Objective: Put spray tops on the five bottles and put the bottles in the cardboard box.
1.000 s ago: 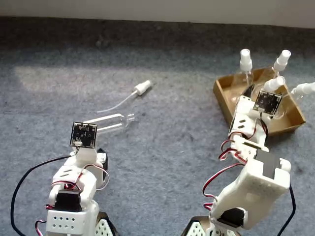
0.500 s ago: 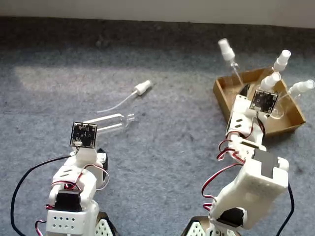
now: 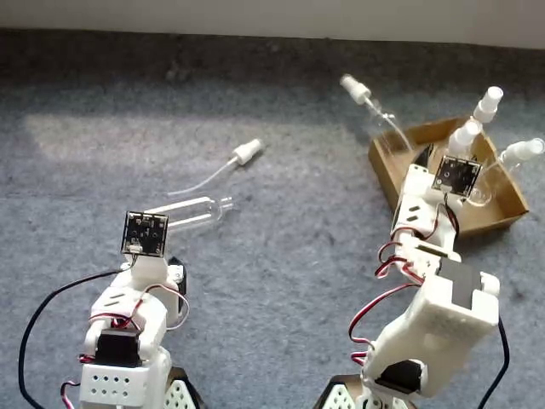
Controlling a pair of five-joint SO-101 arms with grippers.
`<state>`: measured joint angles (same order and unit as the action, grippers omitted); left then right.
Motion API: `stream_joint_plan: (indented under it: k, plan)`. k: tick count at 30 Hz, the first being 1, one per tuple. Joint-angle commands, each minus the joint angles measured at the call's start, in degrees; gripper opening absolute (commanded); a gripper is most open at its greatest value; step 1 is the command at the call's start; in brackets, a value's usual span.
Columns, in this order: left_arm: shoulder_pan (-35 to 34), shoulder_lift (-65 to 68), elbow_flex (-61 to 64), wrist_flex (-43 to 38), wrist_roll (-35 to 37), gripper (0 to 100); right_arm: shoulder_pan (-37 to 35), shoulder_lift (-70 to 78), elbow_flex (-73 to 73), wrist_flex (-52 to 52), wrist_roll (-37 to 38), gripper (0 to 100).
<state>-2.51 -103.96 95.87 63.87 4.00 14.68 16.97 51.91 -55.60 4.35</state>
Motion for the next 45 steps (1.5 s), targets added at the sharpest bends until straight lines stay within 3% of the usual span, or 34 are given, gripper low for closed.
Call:
stream_joint_plan:
  k: [1, 28, 33, 39, 45]
  plan:
    - [-0.7, 0.0, 1.1, -1.0, -0.4, 0, -0.5, -0.9, -1.8, -0.7, 0.6, 25.3]
    - [-0.7, 0.0, 1.1, -1.0, -0.4, 0, -0.7, -1.2, -0.6, -0.7, 0.7, 29.3]
    - [-0.7, 0.0, 1.1, -1.0, -0.4, 0, -0.9, -3.1, -0.2, -0.6, 3.4, 29.3]
    - [-0.7, 0.0, 1.1, -1.0, -0.4, 0, -0.8, -10.6, -0.7, 11.3, 3.3, 29.3]
    - [-0.7, 0.0, 1.1, -1.0, -0.4, 0, -0.9, -15.5, -0.7, 15.3, 3.3, 29.3]
